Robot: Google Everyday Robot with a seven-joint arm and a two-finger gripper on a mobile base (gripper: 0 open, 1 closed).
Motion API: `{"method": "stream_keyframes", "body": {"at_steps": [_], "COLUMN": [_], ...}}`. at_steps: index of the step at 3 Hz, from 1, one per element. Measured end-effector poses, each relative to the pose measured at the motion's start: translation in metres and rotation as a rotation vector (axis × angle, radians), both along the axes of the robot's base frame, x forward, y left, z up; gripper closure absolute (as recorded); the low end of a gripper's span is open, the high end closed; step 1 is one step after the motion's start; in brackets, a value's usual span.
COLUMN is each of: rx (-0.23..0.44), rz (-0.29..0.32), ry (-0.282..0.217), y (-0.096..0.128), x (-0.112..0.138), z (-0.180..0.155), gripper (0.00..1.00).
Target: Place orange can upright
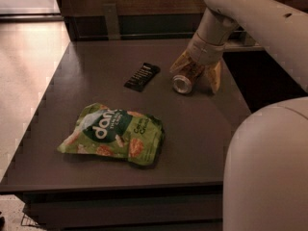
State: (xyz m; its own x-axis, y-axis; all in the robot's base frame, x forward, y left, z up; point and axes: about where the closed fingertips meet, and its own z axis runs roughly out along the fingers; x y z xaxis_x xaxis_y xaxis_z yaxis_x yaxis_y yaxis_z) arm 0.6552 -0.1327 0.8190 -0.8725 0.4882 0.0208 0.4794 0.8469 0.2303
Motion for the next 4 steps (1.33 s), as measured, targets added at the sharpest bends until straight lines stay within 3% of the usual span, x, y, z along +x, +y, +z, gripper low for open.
{"method": "stream_keyframes", "body": {"at_steps": [1,3,4], "rx": [0.002,0.002,-0.002], "rz": [0.001,0.004,0.004], "ry": [0.003,0.005,-0.006], "y": [0.0007,0.0020,0.0007], "x": [0.0000,0.0008,0.0007], "z": [0.0015,0.0021,0.0049], "gripper": [0.56,1.00,1.00]}}
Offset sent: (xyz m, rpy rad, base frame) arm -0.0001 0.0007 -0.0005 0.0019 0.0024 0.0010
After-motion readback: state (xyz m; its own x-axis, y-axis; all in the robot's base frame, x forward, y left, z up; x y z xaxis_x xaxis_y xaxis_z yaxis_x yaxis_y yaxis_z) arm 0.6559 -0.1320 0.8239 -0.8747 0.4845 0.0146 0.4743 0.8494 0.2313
